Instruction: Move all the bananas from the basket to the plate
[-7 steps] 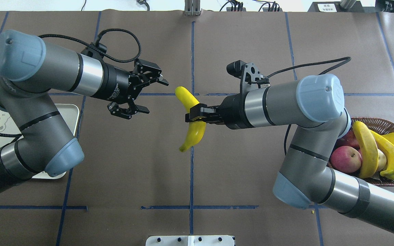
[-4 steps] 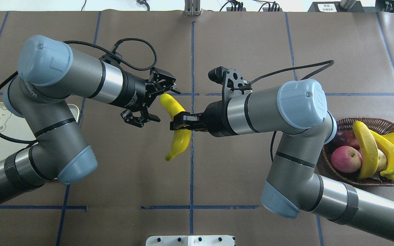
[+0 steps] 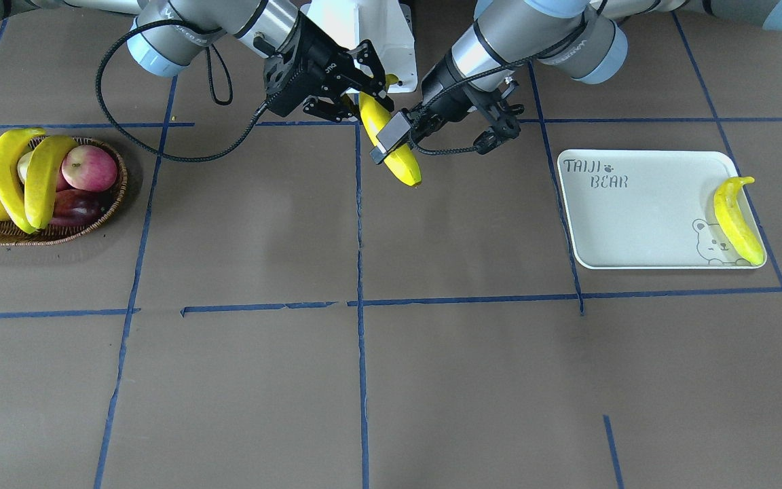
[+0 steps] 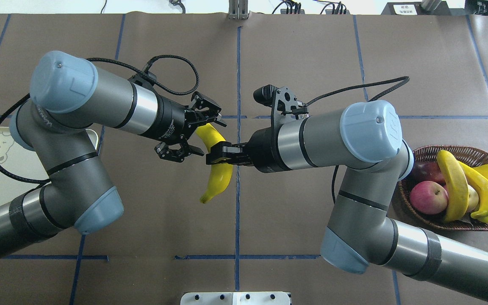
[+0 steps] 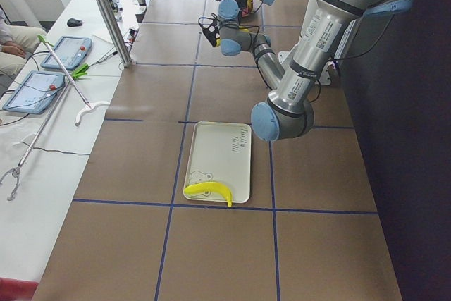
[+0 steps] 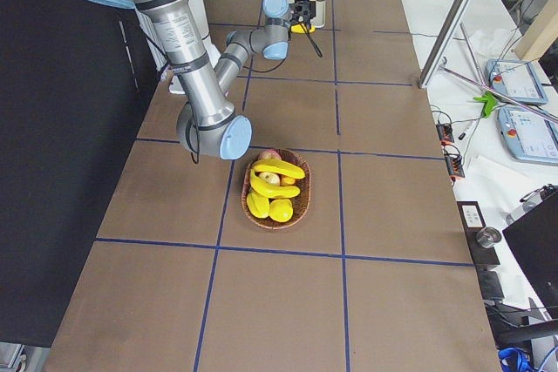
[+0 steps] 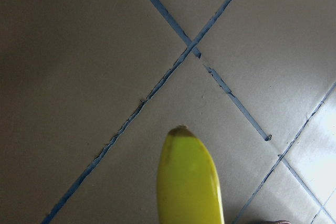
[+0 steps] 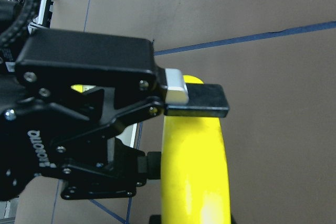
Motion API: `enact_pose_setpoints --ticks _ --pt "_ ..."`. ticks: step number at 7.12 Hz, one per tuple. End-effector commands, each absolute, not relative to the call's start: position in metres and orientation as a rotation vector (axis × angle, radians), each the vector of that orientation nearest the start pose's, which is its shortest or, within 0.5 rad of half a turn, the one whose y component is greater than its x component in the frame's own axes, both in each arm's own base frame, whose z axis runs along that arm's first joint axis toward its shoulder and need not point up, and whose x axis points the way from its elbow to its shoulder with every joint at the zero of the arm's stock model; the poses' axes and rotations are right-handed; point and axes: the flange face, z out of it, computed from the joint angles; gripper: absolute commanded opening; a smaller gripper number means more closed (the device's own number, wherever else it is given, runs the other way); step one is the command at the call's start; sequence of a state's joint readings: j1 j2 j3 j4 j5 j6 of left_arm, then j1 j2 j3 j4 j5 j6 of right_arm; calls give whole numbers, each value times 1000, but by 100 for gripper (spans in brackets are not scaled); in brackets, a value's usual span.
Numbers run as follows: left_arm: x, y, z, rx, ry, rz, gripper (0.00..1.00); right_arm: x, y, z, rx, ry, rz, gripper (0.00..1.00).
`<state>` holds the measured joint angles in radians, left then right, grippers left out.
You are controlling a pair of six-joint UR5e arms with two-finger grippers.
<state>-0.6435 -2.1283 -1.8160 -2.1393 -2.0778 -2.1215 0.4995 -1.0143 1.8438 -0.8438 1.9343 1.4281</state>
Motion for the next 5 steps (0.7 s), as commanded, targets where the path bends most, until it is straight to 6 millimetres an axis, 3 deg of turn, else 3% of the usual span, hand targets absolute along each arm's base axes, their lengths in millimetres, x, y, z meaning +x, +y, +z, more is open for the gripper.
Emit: enact_pose_setpoints --ticks 1,2,3,5 --pt "430 -429 160 -367 1382 -642 10 -466 -365 136 211 -1542 -2 29" --pt "430 -429 161 -367 1381 -641 0 -467 -364 136 209 -1542 -2 60" --pt "429 -428 161 -367 1381 -641 0 -468 -364 138 208 -1535 -2 99" --pt "426 -427 163 -366 1381 -642 0 -463 -365 139 204 -1536 -8 100"
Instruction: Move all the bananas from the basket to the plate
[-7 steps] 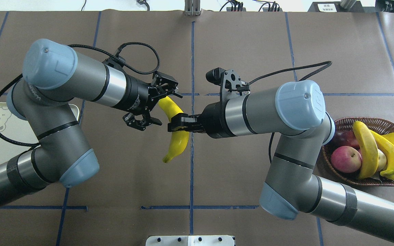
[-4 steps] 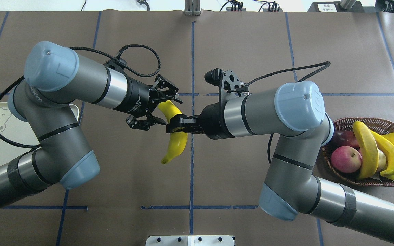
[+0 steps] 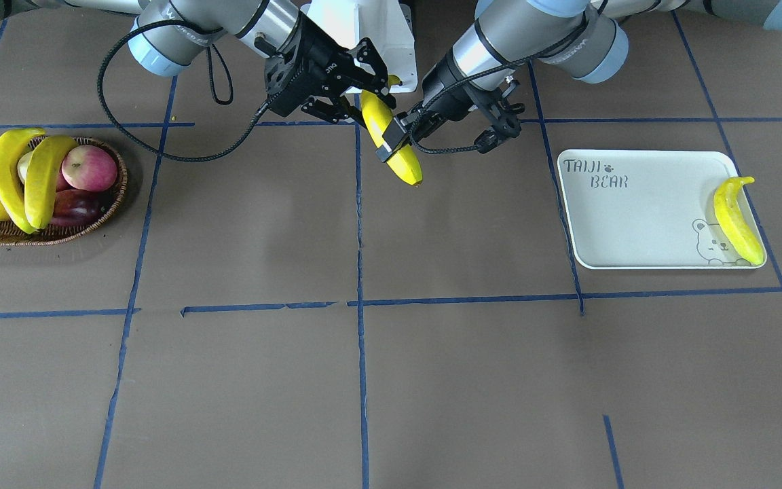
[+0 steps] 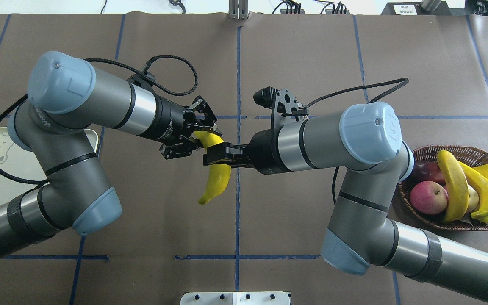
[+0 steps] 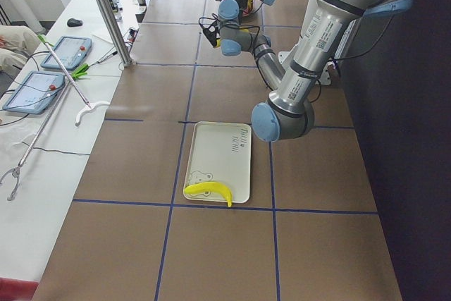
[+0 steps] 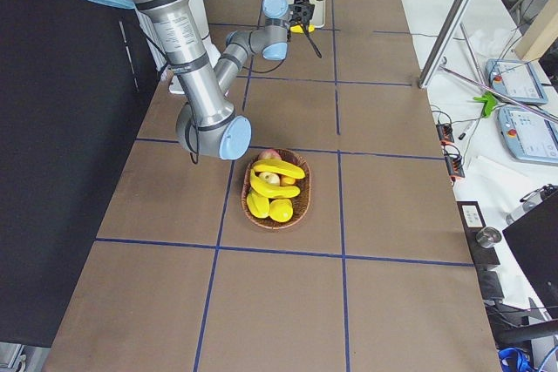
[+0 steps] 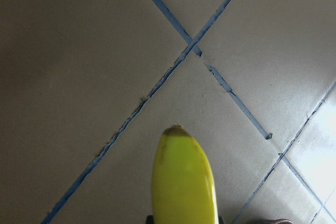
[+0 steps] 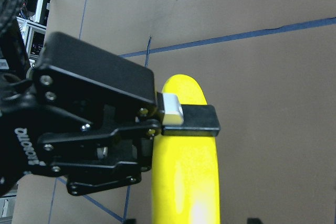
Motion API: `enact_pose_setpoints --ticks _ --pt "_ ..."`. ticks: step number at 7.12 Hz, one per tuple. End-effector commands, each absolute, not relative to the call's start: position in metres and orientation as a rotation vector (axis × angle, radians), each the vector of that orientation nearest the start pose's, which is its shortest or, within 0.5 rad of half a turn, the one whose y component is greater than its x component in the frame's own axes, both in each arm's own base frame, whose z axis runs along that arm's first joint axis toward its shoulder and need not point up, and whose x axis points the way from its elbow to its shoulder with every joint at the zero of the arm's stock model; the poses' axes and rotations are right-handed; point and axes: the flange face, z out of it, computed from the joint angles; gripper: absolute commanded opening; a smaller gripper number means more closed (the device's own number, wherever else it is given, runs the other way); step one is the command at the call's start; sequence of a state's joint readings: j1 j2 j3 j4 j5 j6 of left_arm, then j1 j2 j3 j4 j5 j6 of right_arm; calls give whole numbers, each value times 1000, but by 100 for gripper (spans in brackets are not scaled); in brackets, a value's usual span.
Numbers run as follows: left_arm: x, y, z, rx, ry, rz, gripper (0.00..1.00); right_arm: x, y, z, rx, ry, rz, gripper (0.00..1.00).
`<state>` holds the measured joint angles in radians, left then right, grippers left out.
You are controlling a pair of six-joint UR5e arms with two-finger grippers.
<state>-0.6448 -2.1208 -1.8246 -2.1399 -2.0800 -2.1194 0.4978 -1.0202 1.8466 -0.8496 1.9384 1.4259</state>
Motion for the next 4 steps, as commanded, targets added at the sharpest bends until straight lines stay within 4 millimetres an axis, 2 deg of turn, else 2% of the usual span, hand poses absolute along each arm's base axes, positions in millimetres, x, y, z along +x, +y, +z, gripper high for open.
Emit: enact_pose_setpoints --ticks 1,2,3,4 --pt "425 -428 164 -364 1379 -645 0 -452 -370 139 193 -1539 -20 100" --pt "421 -429 176 -359 1364 -654 0 -430 -387 142 150 -1522 -39 100" --pt "414 -432 201 -357 1329 -677 0 -402 -411 156 93 -1481 -34 100" --pt "402 -440 221 -347 1301 -711 0 -379 -425 170 89 -1463 -19 100"
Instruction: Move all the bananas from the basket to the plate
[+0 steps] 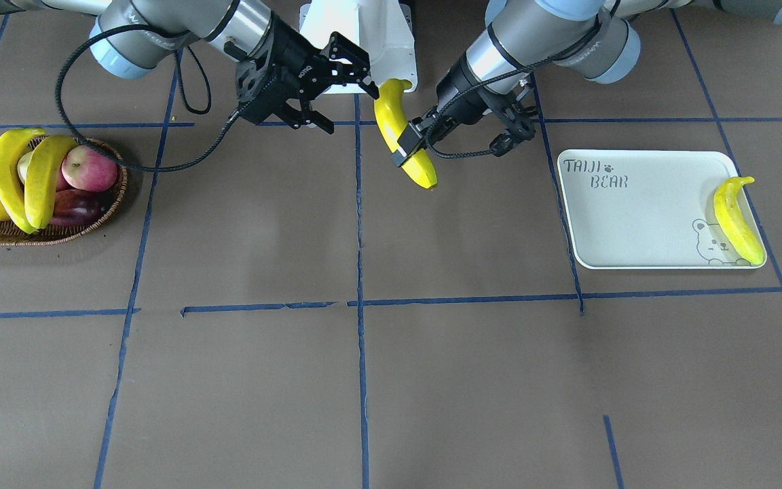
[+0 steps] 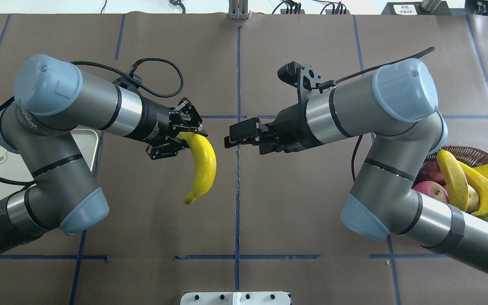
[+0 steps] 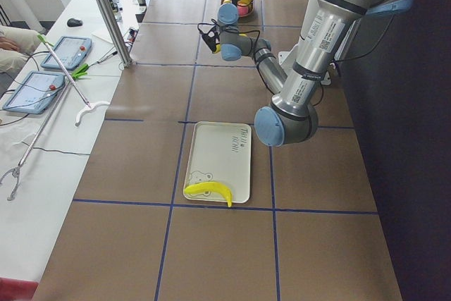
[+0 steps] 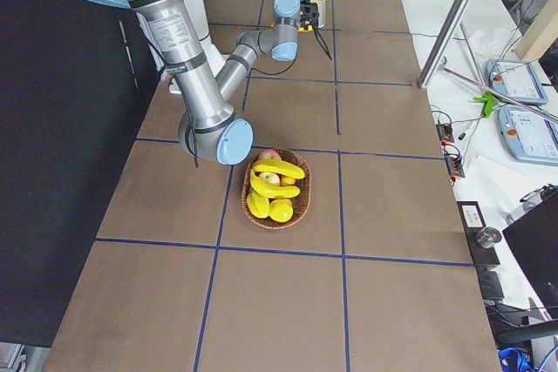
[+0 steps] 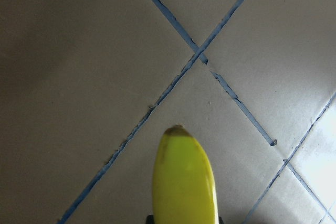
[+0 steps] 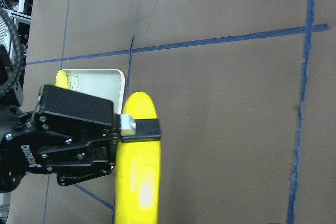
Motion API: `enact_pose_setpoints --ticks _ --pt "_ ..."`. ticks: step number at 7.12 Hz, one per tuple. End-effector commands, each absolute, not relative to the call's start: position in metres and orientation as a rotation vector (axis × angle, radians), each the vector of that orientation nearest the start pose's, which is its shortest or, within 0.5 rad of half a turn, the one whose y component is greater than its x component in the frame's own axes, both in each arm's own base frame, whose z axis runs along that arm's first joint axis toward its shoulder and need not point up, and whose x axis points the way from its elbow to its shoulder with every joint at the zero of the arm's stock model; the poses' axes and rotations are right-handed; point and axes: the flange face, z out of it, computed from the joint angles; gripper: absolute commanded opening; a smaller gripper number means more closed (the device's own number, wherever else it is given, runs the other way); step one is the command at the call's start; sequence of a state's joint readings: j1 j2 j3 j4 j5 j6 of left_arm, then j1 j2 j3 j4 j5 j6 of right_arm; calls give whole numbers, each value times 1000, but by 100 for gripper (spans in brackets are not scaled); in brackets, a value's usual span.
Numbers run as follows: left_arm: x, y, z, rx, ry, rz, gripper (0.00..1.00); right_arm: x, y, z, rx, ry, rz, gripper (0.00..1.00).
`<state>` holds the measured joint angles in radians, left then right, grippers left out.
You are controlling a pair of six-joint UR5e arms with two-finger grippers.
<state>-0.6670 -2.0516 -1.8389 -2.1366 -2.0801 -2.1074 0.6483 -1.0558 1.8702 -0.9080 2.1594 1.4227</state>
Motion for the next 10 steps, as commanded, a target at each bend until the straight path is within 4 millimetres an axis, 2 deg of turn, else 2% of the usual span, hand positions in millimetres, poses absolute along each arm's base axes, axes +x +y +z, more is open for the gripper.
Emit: enact_pose_setpoints --ticks 1,2,3,4,5,6,7,8,9,10 --pt "388 -449 250 -292 1251 -696 0 -359 -435 194 84 -1436 -26 100" --pt "377 -455 271 -238 1177 -664 0 -331 -443 223 79 -1405 -25 100" --pt "363 -454 291 -210 1099 -643 0 -312 -440 263 94 -1355 -28 100" --pt "350 -448 315 -179 1023 -597 0 -304 -441 296 102 -1293 -41 100" --pt "340 -444 346 -147 955 -528 0 -291 -449 322 123 -1207 -78 100" --pt "331 -438 381 -117 896 -471 0 -279 -451 344 138 -1132 -118 100" --pt "319 -440 408 -100 857 -440 0 -261 -450 364 148 -1073 -156 100" --pt "293 -454 429 -78 830 -457 0 -244 -452 379 159 -1024 -197 100" --pt "264 -478 456 -54 799 -472 0 -234 -453 389 172 -1001 -220 100" --pt "239 -498 480 -53 770 -527 1 -233 -453 390 171 -999 -222 100"
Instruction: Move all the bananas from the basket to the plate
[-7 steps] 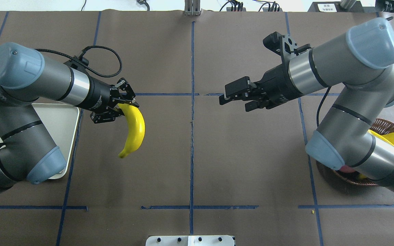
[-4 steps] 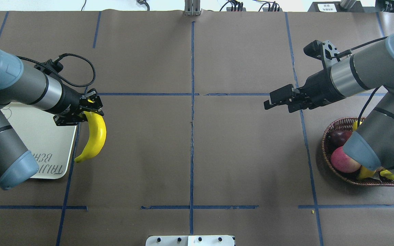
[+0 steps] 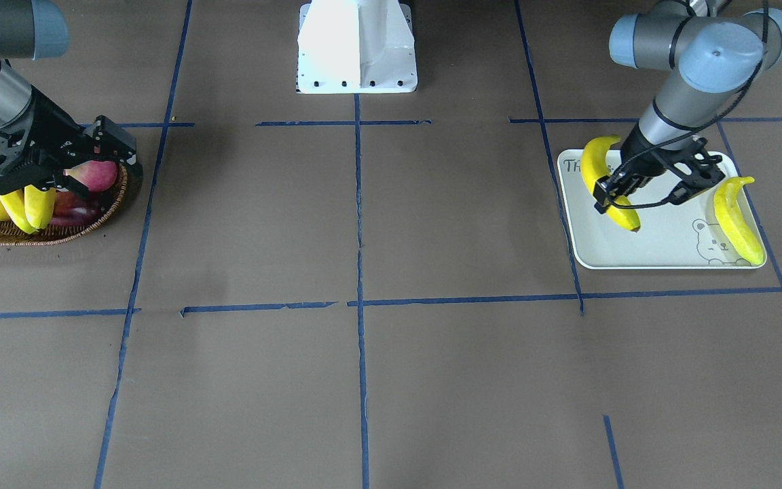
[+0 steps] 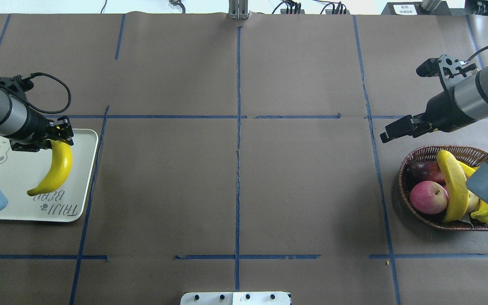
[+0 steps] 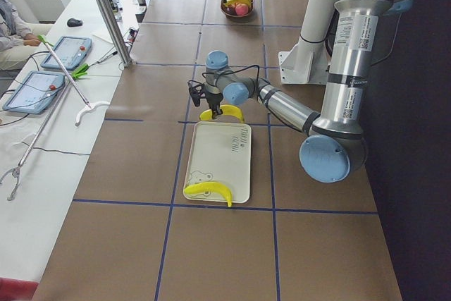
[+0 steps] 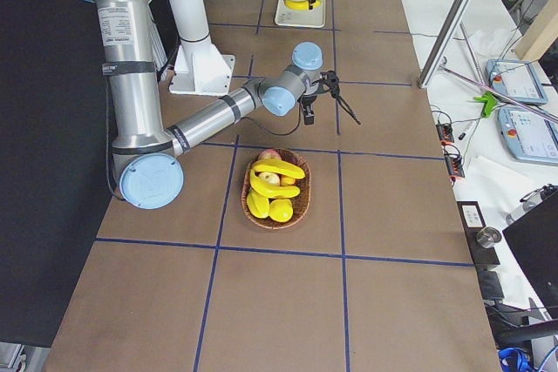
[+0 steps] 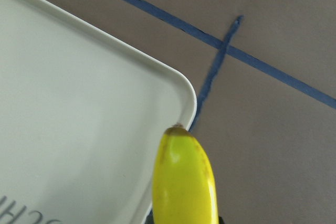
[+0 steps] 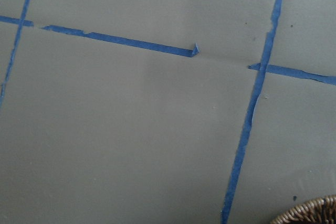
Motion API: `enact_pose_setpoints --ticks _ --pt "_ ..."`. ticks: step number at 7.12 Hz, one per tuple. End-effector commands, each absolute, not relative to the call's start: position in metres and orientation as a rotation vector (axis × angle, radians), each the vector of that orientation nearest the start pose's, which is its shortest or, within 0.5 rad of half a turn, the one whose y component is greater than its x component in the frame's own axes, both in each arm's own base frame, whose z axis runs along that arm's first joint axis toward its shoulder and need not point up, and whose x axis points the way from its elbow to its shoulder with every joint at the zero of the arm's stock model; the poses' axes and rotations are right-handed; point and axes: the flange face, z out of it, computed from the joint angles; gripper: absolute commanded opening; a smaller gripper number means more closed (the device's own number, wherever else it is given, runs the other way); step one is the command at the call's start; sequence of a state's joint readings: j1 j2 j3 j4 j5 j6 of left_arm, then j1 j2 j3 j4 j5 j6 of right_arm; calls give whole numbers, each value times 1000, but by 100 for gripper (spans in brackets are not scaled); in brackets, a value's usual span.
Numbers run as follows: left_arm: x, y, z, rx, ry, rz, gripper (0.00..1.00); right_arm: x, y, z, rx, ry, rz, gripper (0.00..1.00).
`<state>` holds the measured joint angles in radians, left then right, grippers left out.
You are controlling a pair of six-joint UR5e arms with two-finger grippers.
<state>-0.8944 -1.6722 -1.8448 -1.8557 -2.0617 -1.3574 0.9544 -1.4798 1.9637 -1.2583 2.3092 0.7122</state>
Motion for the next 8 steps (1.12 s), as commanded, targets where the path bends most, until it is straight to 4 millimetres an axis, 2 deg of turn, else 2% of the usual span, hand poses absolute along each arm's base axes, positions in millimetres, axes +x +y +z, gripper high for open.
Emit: enact_pose_setpoints --ticks 1,2,3,4,5,6,8 --pt "233 -504 495 -54 759 -536 2 -233 -453 390 171 -999 -222 100" --pt "227 -504 515 -49 762 -543 3 -234 -453 389 171 -1000 -224 100" --pt "218 -489 552 -39 776 -536 4 -235 -452 388 173 -1001 -227 100" --pt "214 -490 569 -30 786 -538 5 -235 -451 388 171 -1001 -227 100" --pt "198 -487 598 -15 773 -517 6 -236 -451 388 174 -996 -226 100" --pt "186 -477 619 -25 804 -500 10 -237 -451 389 177 -992 -225 100" --pt "180 -467 654 -31 807 -496 21 -238 -451 390 177 -987 -226 100"
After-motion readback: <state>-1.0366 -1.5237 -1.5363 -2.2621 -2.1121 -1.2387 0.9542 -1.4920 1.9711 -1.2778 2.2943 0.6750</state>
